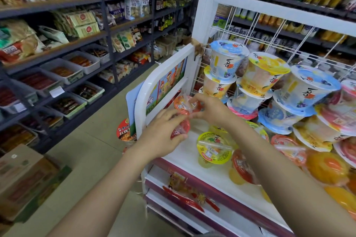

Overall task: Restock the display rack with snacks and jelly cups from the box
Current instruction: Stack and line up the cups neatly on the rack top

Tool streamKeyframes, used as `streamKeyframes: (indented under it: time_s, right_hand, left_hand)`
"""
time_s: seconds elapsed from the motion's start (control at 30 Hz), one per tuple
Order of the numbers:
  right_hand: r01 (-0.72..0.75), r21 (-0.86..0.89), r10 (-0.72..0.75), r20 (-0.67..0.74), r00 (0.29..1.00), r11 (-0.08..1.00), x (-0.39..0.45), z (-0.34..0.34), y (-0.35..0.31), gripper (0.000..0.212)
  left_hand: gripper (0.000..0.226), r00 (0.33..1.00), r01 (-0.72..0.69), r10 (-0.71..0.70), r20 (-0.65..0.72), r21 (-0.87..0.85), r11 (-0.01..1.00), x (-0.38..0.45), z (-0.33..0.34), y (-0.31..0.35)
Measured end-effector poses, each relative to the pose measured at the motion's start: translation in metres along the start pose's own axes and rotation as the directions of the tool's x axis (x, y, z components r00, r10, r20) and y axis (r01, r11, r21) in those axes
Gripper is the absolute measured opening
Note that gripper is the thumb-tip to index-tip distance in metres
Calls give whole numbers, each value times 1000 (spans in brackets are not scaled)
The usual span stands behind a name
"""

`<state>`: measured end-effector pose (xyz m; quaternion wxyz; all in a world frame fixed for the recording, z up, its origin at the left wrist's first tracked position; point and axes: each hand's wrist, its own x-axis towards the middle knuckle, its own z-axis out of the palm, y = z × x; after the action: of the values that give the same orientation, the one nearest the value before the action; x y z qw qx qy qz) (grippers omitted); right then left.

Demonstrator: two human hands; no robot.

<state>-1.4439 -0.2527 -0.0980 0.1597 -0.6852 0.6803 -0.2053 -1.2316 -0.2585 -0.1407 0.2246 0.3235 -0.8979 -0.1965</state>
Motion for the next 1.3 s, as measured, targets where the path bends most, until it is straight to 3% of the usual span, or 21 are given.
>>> streamKeyframes:
  time_s: [0.37, 0.7, 0.87, 0.97, 1.03, 1.1, 1.17, 1.3]
  right_hand:
    - [-23, 42, 26, -69, 997, 999, 2, 9, 3, 43]
    - [-33, 12, 34, -83, 996, 999, 8, 11, -2, 41]
    - [42, -10, -43, -43, 998, 999, -12, -23, -8, 57]
    - [1, -35, -4, -90, 996, 999, -36, -45, 4, 50]
    - [-57, -80, 53, -45, 998, 995, -49, -51, 17, 53]
    - [-100, -130, 105, 29, 994, 986, -57, -50, 29, 65]
    - [-120, -137, 133, 84, 988, 983, -62, -46, 35, 75]
    - [-148, -59, 153, 94, 984, 987, -65, -45, 40, 78]
  left_hand:
    - [56, 992, 44, -26, -123, 151, 988, -6, 30, -1]
    - [56, 989, 68, -48, -143, 142, 987, 0, 30, -2]
    - [67, 991, 59, -39, -129, 154, 986, 0, 24, -2]
    - [68, 985, -6, 18, -174, 67, 998, -2, 18, 15]
    - [69, 991, -58, 51, -121, -58, 997, -4, 16, 39]
    - [74, 997, -75, 78, 15, -132, 988, -4, 24, 57]
    - [79, 993, -83, 91, 74, -110, 990, -2, 34, 62]
    - [89, 988, -149, 148, 55, 14, 989, 1, 39, 57]
